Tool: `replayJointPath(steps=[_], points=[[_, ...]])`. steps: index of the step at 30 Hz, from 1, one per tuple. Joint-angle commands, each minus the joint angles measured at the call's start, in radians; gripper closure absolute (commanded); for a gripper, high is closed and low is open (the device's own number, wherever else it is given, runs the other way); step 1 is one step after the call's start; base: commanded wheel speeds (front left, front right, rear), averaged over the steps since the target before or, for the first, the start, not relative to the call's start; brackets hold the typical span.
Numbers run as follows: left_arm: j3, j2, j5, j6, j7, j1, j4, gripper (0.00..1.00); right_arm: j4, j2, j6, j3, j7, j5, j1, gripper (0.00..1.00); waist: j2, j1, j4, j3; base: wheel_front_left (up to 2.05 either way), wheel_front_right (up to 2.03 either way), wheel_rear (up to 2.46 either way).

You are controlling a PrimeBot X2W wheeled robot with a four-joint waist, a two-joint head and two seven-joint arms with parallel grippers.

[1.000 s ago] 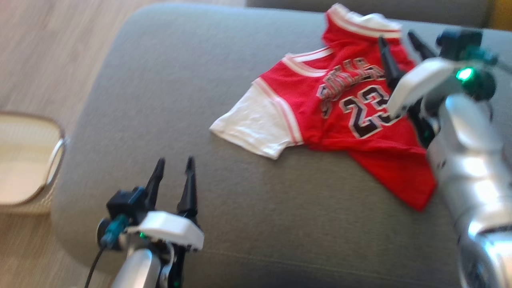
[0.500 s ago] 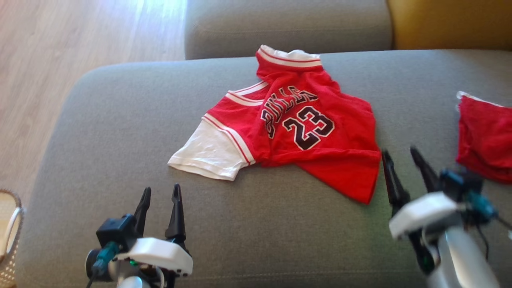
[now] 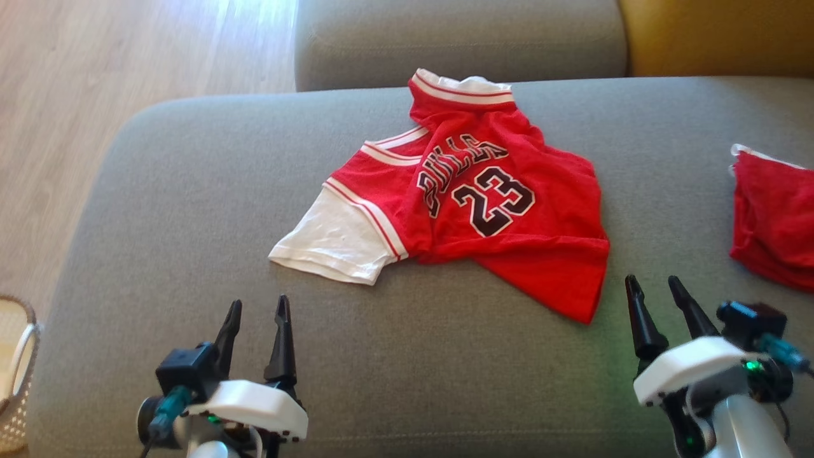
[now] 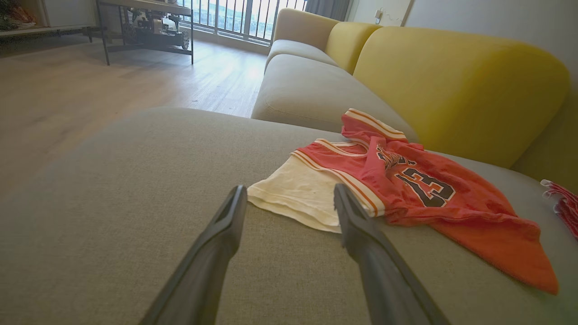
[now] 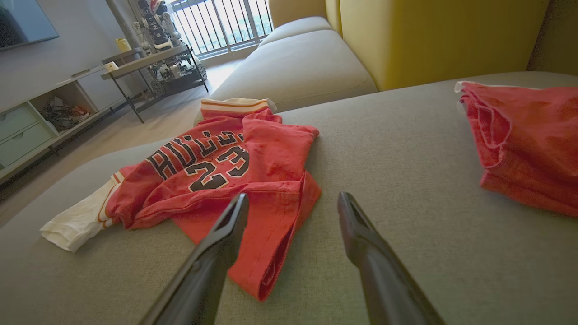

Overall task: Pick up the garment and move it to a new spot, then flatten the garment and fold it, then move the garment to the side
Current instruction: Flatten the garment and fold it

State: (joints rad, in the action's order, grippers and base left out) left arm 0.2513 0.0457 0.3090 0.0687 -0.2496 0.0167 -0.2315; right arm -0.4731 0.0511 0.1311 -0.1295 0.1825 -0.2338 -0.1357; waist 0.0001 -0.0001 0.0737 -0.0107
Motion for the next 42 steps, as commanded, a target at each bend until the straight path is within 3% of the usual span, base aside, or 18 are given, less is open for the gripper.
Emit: replayJointPath(steps=[1,8,25,26,27,28,35,42], points=[[-0.021,0.004,-0.012,-0.007,-0.012,-0.055,0.029,0.00,0.008,-0.001,0.000,0.015,-0.003,-0.004,-0.087,0.00,-0.0001,0.0001,0.014,0.020,0.00,0.00,0.00],[-0.011,0.004,-0.021,-0.020,-0.012,-0.077,0.016,0.00,-0.137,-0.001,0.000,-0.029,-0.036,0.024,-0.205,0.00,-0.0001,0.0001,0.053,0.072,0.00,0.00,0.00],[-0.003,0.004,-0.021,-0.030,-0.012,-0.116,0.000,0.00,-0.438,-0.001,0.000,-0.096,0.023,0.081,-0.392,0.00,-0.0001,0.0001,0.106,0.132,0.00,0.00,0.00],[-0.004,0.004,-0.022,-0.030,-0.012,-0.116,-0.001,0.00,-0.448,-0.001,0.000,-0.091,0.027,0.080,-0.399,0.11,-0.0001,0.0001,0.104,0.132,0.00,0.00,0.00],[-0.004,0.004,-0.023,-0.029,-0.012,-0.117,-0.002,0.00,-0.459,-0.001,0.000,-0.081,0.030,0.075,-0.407,0.67,-0.0001,0.0001,0.102,0.131,0.00,0.00,0.00],[-0.004,0.004,-0.023,-0.029,-0.012,-0.118,-0.004,0.00,-0.467,-0.001,0.000,-0.068,0.034,0.070,-0.413,1.00,-0.0001,0.0001,0.098,0.130,0.00,0.00,0.00],[-0.004,0.004,-0.020,-0.024,-0.012,-0.116,-0.012,0.00,-0.456,-0.001,0.000,0.036,0.067,0.034,-0.408,1.00,-0.0001,0.0001,0.066,0.098,0.00,0.00,0.00],[-0.011,0.004,-0.016,-0.015,-0.012,-0.083,-0.015,0.00,-0.323,-0.001,0.000,0.255,0.046,-0.114,-0.304,1.00,-0.0001,0.0001,0.018,0.029,0.00,0.00,0.00]])
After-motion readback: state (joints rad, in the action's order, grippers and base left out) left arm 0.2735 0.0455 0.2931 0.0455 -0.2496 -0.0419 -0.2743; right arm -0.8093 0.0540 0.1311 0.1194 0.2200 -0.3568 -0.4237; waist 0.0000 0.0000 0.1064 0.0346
